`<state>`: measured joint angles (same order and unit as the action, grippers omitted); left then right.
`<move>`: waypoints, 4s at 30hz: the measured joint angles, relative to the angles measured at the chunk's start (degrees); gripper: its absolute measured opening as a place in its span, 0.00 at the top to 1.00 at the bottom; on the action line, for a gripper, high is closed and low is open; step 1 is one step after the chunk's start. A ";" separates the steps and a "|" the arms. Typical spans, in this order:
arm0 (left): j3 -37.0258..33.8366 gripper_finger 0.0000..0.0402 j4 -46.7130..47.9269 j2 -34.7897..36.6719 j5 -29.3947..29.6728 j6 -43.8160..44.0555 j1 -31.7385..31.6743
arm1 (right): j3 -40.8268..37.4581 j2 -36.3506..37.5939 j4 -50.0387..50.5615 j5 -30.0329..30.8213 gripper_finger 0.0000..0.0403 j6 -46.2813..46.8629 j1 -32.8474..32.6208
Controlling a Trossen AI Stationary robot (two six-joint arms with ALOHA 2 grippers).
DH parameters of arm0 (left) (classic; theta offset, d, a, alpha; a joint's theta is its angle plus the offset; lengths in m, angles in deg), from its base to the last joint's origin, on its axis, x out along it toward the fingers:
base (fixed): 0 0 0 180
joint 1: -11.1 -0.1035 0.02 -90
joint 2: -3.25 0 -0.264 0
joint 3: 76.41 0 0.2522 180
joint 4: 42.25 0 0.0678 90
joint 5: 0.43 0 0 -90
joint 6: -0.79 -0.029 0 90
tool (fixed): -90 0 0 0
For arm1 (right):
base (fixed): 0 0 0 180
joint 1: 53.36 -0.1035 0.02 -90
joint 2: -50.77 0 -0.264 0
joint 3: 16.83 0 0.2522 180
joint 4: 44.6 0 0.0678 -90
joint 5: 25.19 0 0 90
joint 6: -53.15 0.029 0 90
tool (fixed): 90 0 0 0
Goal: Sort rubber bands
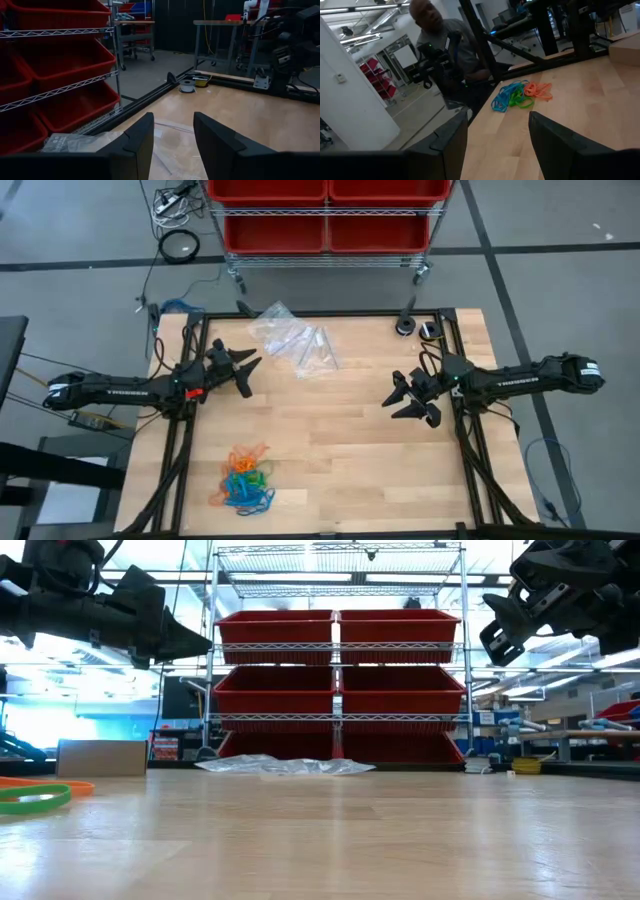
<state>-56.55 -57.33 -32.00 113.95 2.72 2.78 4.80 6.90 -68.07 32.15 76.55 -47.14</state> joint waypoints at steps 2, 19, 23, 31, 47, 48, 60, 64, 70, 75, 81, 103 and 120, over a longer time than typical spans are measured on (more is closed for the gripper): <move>0.00 0.63 -0.02 0.00 0.00 0.00 0.00 | 0.01 0.01 0.00 -0.02 0.51 0.01 0.00; 0.00 0.63 -0.01 -0.01 0.00 0.01 -0.01 | 0.00 0.01 0.01 -0.02 0.51 0.01 0.01; 0.00 0.63 0.00 0.00 0.00 0.02 -0.02 | -0.01 0.01 0.01 0.00 0.51 0.00 0.00; 0.00 0.63 0.00 -0.02 0.00 0.00 0.00 | 0.00 0.00 -0.01 0.00 0.51 0.02 0.00; 0.00 0.63 -0.02 0.00 0.00 0.01 0.00 | 0.01 0.00 0.01 -0.02 0.51 0.00 0.00; 0.00 0.63 -0.02 0.00 0.01 0.00 -0.01 | 0.01 -0.01 0.01 -0.02 0.51 0.02 0.02; 0.00 0.63 -0.02 0.00 0.00 0.00 0.00 | 0.01 0.01 0.01 -0.02 0.51 0.02 0.00; -0.01 0.63 -0.01 0.00 0.00 0.00 0.00 | 0.00 0.00 0.00 -0.02 0.51 0.02 0.01; 0.00 0.63 -0.01 0.00 0.00 0.00 -0.02 | 0.00 0.01 0.00 -0.02 0.51 0.00 0.01; 0.00 0.63 0.00 0.00 0.00 0.00 0.00 | 0.00 0.01 0.01 -0.02 0.51 0.01 0.00; 0.00 0.63 0.00 0.00 0.00 0.00 -0.02 | 0.00 0.00 0.01 -0.02 0.51 0.01 0.02; -0.01 0.63 -0.02 0.00 0.00 0.01 0.00 | 0.01 0.01 0.00 -0.02 0.51 0.00 0.00; 0.00 0.63 -0.02 0.00 0.00 0.01 -0.01 | 0.01 -0.01 -2.66 5.33 0.51 -6.68 0.57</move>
<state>-56.54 -57.34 -32.00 113.95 2.73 2.77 4.81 6.89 -70.73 37.47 69.87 -46.57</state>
